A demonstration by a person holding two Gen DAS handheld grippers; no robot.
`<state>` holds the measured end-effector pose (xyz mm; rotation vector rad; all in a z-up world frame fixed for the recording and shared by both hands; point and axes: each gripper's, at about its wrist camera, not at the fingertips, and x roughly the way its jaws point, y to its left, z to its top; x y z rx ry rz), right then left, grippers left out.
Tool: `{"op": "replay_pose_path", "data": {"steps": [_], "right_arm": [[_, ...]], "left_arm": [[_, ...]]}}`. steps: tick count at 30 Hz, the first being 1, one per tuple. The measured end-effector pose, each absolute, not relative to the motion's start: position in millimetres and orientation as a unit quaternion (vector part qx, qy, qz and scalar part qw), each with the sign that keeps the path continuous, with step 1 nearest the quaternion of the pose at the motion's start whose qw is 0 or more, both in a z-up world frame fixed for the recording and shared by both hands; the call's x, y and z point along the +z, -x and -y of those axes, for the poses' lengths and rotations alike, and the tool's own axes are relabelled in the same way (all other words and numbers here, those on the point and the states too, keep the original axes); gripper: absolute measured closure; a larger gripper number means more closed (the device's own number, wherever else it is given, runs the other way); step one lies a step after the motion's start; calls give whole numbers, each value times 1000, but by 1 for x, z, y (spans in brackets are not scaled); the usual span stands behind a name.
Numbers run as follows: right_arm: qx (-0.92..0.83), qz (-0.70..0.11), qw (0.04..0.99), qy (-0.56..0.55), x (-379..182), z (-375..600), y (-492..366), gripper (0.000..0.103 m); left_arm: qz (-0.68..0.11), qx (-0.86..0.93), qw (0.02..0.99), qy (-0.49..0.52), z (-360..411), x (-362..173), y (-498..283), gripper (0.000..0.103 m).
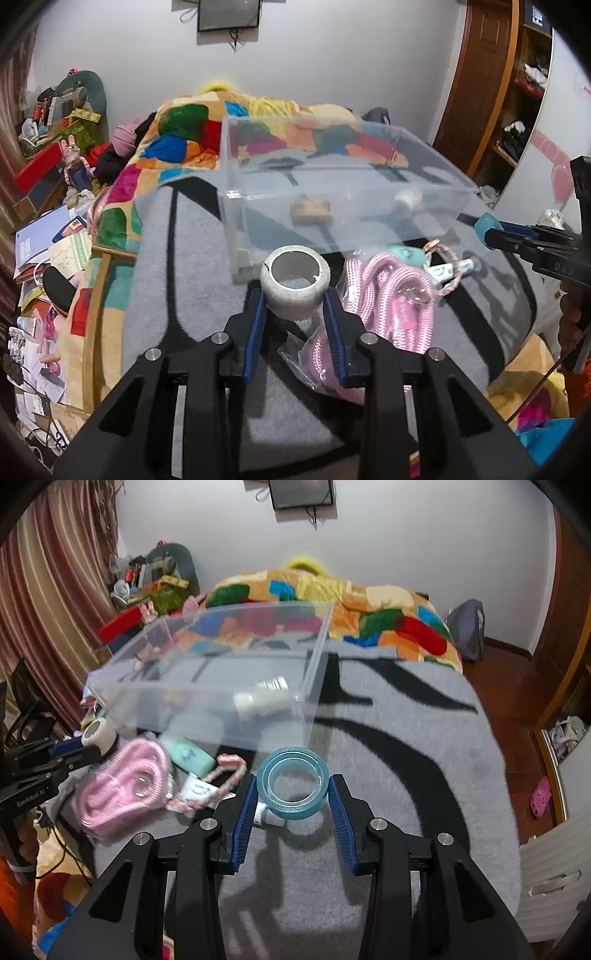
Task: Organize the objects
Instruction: 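Lower both tape rolls into the clear box and open both tools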
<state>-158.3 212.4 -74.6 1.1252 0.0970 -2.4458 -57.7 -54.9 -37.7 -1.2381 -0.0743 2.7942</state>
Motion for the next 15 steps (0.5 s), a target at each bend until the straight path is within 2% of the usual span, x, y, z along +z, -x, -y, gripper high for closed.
{"op": "replay_pose_path", "data": {"steps": [8,15], "right_arm": [[-907,-36,239,-345,-27,-199,156,67],[-908,-28,248,-335,-13,-168,186,67]], "left_arm": [[33,933,45,355,59,6,54,72],[40,934,55,352,62,25,87,72]]}}
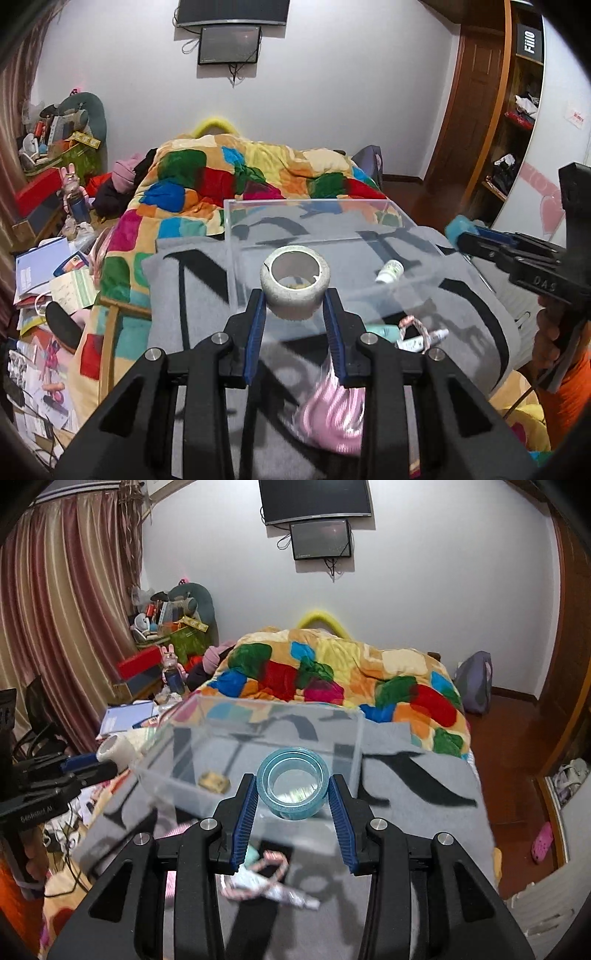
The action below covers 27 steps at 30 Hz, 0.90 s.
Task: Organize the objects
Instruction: 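Lower both tape rolls into the clear box and open both tools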
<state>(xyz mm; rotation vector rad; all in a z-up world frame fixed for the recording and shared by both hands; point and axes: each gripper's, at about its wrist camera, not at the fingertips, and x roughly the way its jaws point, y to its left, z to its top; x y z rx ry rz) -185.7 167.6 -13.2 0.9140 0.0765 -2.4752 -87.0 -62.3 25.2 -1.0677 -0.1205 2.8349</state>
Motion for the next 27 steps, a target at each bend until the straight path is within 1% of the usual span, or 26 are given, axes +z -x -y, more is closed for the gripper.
{"op": "replay_pose_path", "data": {"steps": [8,13,20,22,23,24,27], "right_arm": [[-884,-43,262,-385,-41,-120,227,67],[-867,-55,267,-416,-62,-103,241,67],[-858,-70,267,-434,-75,-93,240,66],[-863,-79,265,-422,-69,-96,233,62],[-867,-81,264,-416,-66,-97,231,58],[-871,-84,263,-406,-60,-101,226,57],[-878,-83,270,-386,-45,-114,214,57]], "left_arm": [[24,913,49,404,58,6,140,72],[12,901,38,432,53,-10,159,72],[-1,902,30,431,48,-14,157,70],[-3,904,31,427,48,-10,152,63],[-4,906,30,423,48,-7,149,57],[-6,908,28,417,48,-4,145,50],[-16,917,31,398,45,7,129,38]]}}
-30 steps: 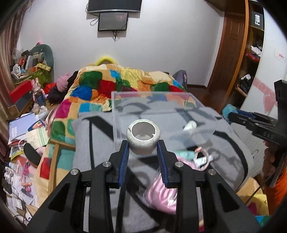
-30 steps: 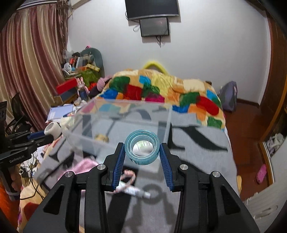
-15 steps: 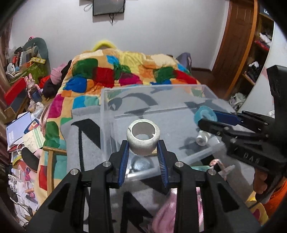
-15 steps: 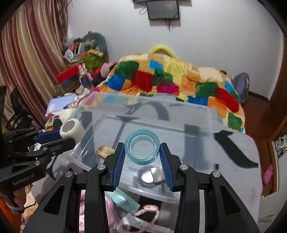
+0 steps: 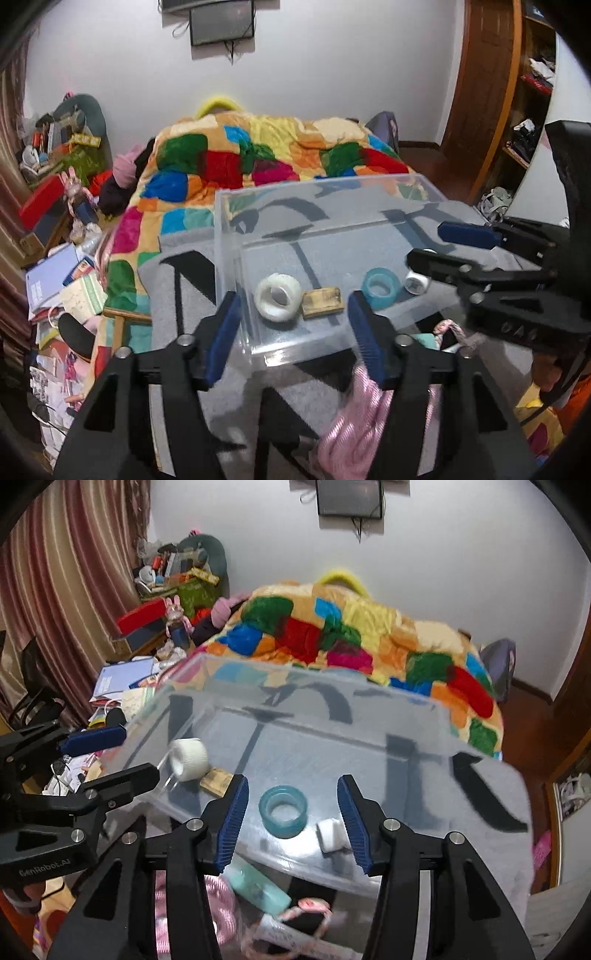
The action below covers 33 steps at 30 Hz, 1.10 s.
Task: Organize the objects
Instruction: 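Lower both tape rolls into the clear box and open both tools, then grasp the bagged pink rope with the left tool while the right grasps the braided cord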
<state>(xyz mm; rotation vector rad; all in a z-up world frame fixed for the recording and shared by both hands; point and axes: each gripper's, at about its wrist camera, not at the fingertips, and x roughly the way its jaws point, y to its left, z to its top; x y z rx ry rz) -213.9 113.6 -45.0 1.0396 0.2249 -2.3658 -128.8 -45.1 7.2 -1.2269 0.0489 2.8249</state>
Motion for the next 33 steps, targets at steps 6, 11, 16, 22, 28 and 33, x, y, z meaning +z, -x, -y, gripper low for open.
{"op": "replay_pose_path", "data": {"steps": [6,11,16,22,28,33], "right_arm": [[-882,-87,280,-370,-35,-154,182,56],[-869,-105,271,-401,-62,-178,166,56],[-855,-76,264,-440,-88,-182,175,56],[-844,-74,269,-458,-109,-159,186,62],[-841,-61,270,-465,-120,-155,192,89],[-848,-67,268,-453,-117,-159,182,97]], "left_arm": [[-26,915,51,398,36,7,100,11],[-30,903,72,423,20,-16,83,8],[-29,878,101,467,1,-50,77,8],[-34,862,103,494,-12,-74,87,8],[-32,880,99,464,-16,-78,89,25],[-26,892,83,444,-14,-76,73,45]]}}
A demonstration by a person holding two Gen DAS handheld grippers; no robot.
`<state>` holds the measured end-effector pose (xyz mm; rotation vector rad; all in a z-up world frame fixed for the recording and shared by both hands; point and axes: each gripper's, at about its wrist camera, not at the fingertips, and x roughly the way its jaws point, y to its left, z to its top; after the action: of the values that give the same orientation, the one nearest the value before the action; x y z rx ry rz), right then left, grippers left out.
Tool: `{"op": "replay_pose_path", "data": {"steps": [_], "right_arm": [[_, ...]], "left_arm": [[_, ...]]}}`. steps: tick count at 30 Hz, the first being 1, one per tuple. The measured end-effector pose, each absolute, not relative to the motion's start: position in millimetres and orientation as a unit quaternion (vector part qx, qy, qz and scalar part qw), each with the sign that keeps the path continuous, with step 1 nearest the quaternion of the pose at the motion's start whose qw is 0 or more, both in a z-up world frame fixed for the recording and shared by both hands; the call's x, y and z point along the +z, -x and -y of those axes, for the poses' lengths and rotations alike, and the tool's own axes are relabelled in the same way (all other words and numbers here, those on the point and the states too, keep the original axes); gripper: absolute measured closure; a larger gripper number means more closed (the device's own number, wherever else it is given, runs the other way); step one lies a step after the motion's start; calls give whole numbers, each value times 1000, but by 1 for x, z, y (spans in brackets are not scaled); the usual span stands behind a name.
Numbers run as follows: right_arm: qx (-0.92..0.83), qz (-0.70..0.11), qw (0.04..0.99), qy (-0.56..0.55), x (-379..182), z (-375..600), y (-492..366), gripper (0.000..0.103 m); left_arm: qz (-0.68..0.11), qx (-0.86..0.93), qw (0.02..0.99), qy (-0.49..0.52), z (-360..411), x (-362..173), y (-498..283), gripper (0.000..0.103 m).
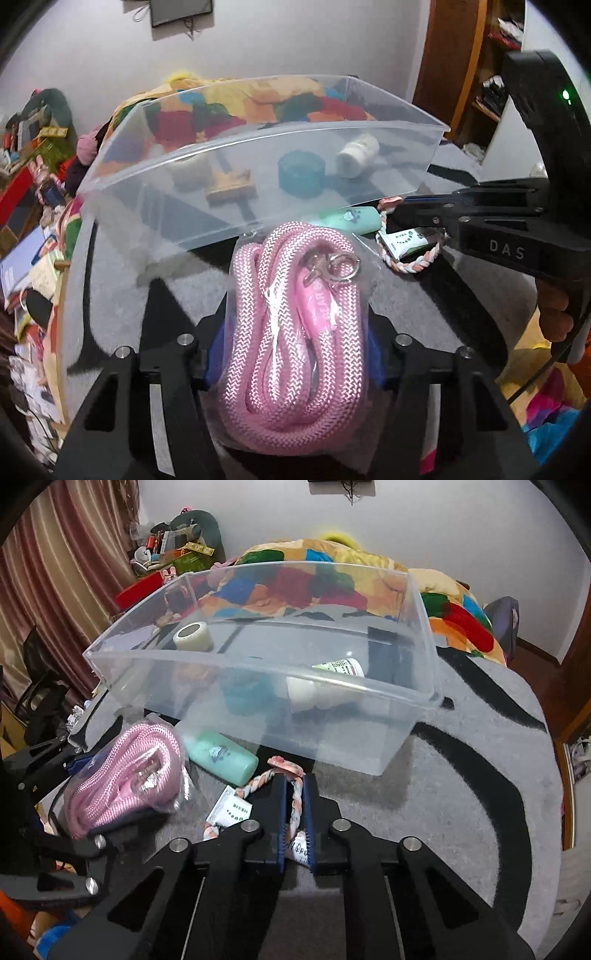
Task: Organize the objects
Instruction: 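Grasp the bagged pink rope with the left tool while the right grasps the braided cord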
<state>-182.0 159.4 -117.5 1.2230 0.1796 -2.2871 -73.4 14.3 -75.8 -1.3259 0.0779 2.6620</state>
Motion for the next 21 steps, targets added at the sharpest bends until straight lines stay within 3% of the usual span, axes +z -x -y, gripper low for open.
{"op": "replay_pose_path", "data": {"steps": [21], "right_arm": [[-880,6,304,-365,-36,-180,152,98]], "left_arm": [[50,925,59,371,29,-4,46,50]]}}
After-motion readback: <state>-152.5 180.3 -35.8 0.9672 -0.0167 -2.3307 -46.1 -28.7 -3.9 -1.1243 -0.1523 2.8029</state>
